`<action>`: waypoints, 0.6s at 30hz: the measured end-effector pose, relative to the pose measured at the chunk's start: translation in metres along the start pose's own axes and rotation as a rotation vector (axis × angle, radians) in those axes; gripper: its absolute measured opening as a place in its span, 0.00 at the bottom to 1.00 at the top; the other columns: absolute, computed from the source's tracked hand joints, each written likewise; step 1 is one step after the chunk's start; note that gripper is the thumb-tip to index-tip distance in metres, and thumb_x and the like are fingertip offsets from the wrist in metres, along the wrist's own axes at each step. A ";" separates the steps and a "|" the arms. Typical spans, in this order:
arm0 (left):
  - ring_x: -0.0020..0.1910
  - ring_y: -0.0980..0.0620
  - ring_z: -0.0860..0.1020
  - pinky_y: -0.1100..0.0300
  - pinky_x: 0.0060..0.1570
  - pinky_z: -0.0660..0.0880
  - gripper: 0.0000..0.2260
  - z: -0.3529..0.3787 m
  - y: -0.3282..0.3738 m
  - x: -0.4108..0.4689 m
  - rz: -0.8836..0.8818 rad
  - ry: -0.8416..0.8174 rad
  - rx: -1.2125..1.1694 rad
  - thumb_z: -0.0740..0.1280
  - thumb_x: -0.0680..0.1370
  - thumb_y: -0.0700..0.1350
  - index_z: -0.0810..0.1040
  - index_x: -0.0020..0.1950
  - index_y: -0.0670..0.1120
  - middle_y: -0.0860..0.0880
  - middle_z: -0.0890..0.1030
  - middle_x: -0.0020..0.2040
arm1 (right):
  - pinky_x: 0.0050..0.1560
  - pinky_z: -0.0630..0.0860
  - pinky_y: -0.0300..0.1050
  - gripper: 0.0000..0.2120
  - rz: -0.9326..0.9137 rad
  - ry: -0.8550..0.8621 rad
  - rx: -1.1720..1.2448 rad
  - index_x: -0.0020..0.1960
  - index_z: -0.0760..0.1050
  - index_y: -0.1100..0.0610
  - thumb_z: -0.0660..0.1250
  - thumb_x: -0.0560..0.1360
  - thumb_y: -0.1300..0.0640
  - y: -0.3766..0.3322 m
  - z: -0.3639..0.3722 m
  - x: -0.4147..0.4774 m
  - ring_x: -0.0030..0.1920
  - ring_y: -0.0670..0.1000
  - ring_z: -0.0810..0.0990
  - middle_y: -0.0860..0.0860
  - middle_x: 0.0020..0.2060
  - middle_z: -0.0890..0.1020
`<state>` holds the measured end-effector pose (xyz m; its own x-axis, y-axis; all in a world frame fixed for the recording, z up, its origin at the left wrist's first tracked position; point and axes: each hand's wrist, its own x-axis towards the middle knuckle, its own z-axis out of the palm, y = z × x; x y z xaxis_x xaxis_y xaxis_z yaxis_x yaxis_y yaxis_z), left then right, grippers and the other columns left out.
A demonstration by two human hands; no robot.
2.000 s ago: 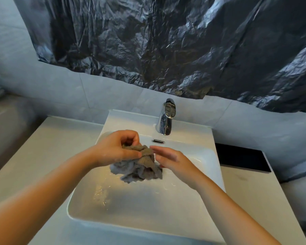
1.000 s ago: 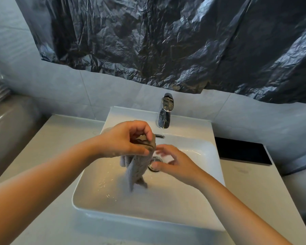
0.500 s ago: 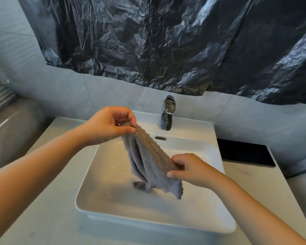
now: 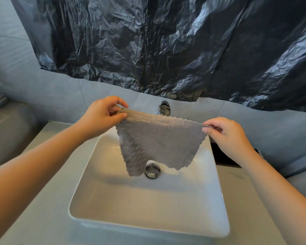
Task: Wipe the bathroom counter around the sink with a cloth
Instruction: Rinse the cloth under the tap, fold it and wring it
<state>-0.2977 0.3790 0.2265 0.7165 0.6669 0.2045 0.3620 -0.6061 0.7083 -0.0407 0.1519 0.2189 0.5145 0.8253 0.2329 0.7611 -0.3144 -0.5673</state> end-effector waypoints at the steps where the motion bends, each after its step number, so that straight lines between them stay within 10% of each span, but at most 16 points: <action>1: 0.38 0.48 0.80 0.55 0.44 0.78 0.07 0.000 0.001 -0.003 0.020 -0.001 0.010 0.70 0.75 0.45 0.77 0.52 0.53 0.48 0.83 0.37 | 0.42 0.69 0.36 0.04 0.003 -0.002 -0.003 0.46 0.80 0.51 0.68 0.75 0.59 -0.001 -0.002 -0.004 0.43 0.44 0.77 0.45 0.41 0.80; 18: 0.41 0.55 0.78 0.55 0.45 0.77 0.09 0.099 -0.071 -0.153 -0.205 -0.558 -0.003 0.59 0.77 0.50 0.78 0.47 0.62 0.58 0.80 0.42 | 0.43 0.71 0.37 0.05 0.258 -0.692 0.014 0.41 0.81 0.55 0.69 0.74 0.56 0.055 0.070 -0.152 0.41 0.44 0.77 0.50 0.38 0.82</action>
<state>-0.3738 0.2771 0.0775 0.8374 0.4413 -0.3225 0.5253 -0.4869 0.6979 -0.1046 0.0414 0.0970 0.3061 0.8342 -0.4587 0.6420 -0.5367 -0.5476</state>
